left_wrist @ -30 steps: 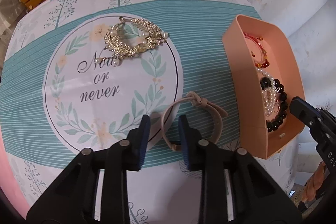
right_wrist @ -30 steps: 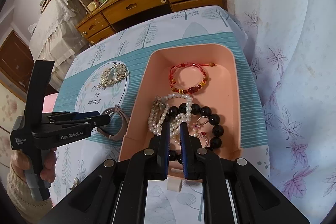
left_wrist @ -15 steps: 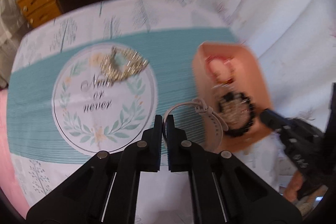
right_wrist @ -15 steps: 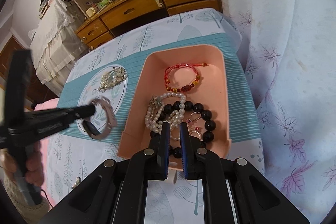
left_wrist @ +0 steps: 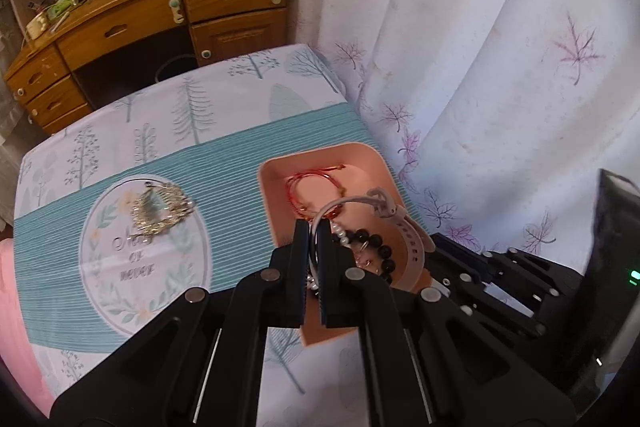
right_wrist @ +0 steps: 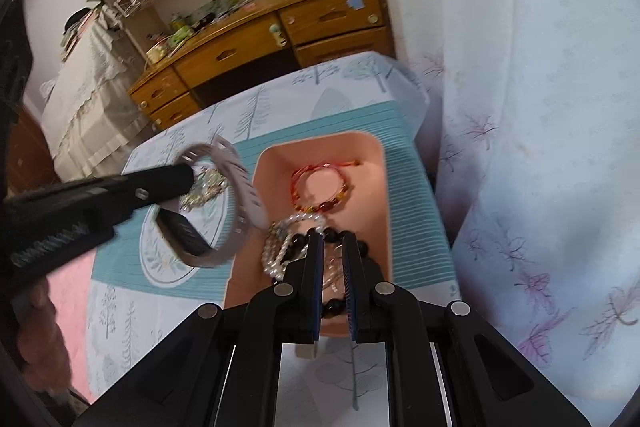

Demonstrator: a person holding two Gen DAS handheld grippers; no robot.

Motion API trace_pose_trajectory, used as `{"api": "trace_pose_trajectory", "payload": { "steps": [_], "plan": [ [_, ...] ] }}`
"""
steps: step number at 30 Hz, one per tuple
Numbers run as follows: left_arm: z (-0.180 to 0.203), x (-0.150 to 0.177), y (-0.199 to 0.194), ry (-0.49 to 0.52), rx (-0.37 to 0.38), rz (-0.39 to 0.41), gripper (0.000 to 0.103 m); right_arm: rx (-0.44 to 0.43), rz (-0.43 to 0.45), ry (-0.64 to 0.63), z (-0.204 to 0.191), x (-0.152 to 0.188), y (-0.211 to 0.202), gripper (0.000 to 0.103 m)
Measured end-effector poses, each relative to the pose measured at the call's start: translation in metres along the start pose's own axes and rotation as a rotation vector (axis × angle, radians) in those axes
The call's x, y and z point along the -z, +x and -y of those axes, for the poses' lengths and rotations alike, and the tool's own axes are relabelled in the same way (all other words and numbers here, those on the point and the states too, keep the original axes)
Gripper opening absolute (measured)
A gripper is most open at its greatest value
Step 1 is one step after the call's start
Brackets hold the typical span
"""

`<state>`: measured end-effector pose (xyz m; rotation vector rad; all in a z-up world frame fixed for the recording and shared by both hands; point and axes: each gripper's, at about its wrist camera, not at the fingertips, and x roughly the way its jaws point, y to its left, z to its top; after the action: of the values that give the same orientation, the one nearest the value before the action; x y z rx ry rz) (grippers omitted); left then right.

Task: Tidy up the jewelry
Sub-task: 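Lower the watch into the pink box and open the left tool, then move both tools to the pearl stud and blue flower earring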

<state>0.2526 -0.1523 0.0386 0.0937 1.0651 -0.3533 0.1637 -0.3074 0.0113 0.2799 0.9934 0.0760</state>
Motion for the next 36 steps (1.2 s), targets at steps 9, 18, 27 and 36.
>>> {"api": "trace_pose_trajectory", "payload": {
  "steps": [9, 18, 27, 36],
  "plan": [
    [0.010, 0.011, 0.041, 0.050, -0.014, -0.040, 0.009, 0.027, -0.028, 0.022, 0.011, 0.009, 0.006, 0.010],
    [0.005, 0.022, 0.032, 0.070, -0.016, -0.032, 0.045, 0.025, -0.033, 0.017, 0.012, 0.013, 0.010, 0.010],
    [-0.009, 0.040, 0.009, 0.067, -0.041, -0.027, 0.045, 0.018, -0.043, -0.029, -0.009, 0.019, 0.008, 0.010],
    [-0.043, 0.074, -0.032, 0.037, -0.085, -0.009, 0.045, -0.016, -0.060, -0.117, -0.049, 0.035, -0.005, 0.010]
  ]
}}
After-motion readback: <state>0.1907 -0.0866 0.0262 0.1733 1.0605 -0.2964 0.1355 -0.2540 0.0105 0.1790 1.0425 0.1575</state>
